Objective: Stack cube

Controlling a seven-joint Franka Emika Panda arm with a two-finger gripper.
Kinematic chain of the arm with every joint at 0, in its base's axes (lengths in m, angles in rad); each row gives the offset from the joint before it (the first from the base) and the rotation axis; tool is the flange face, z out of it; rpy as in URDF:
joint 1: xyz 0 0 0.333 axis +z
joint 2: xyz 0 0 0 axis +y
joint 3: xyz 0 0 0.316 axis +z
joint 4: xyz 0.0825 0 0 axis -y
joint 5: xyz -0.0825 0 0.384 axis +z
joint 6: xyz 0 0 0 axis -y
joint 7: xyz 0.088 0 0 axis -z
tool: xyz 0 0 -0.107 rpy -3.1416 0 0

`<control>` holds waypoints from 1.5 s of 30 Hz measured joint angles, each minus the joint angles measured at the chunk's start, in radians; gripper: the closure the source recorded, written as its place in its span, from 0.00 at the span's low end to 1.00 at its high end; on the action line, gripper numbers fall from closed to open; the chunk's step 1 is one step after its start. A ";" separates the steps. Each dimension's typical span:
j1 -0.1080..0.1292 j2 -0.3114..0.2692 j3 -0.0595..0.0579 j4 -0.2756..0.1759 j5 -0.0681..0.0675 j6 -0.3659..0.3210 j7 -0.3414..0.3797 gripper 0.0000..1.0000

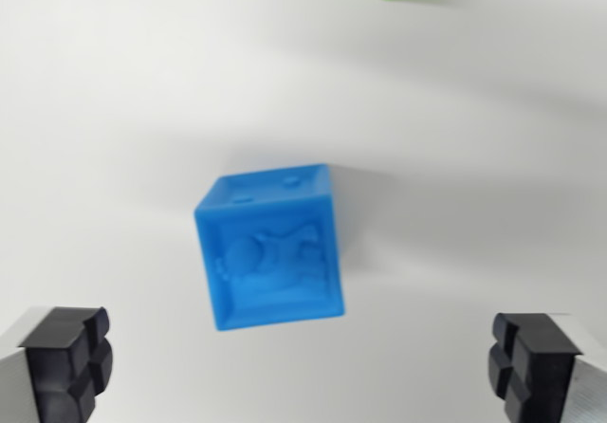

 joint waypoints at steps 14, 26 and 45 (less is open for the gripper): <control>0.012 0.112 0.005 -0.041 -0.011 0.145 -0.003 0.00; 0.033 0.252 -0.019 -0.013 -0.023 0.256 0.006 0.00; 0.045 0.305 -0.031 0.003 -0.023 0.297 0.006 1.00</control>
